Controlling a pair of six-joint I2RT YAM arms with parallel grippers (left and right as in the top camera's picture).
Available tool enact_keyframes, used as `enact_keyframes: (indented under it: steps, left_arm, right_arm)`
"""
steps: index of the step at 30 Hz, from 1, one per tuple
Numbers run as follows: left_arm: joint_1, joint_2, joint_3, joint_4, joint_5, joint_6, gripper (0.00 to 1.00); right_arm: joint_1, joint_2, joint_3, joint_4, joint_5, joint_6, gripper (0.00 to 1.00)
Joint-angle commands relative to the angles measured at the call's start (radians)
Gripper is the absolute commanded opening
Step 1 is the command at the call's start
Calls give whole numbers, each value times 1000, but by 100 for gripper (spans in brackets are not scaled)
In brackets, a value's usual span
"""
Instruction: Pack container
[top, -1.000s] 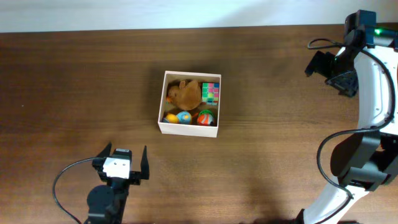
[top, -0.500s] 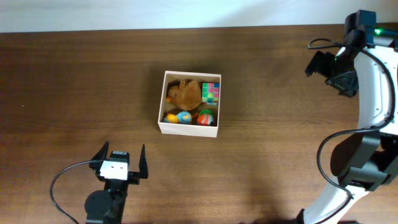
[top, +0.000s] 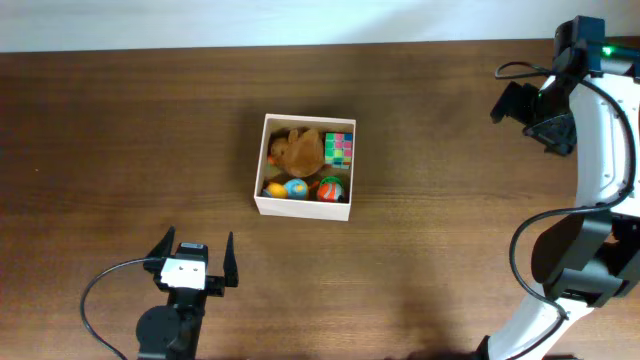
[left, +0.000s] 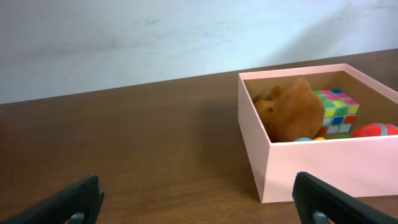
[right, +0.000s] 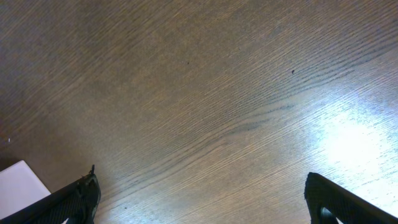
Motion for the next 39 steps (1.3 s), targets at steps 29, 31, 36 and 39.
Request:
enact_keyframes:
  steps: [29,31,36,39]
  left_arm:
    - [5,-10,-9,6,0,19,99]
    - [5,-10,-9,6,0,19,99]
    - [5,-10,-9,6,0,19,99]
    - [5,-10,-9,6,0,19,99]
  right_arm:
    - [258,-438,-114,5,5,-7,99]
    - [318,-522,-201,5,6,-7,99]
    - [377,-738,-462,34,12,-7,99]
    - [377,-873,-615,40,-12,-6,99]
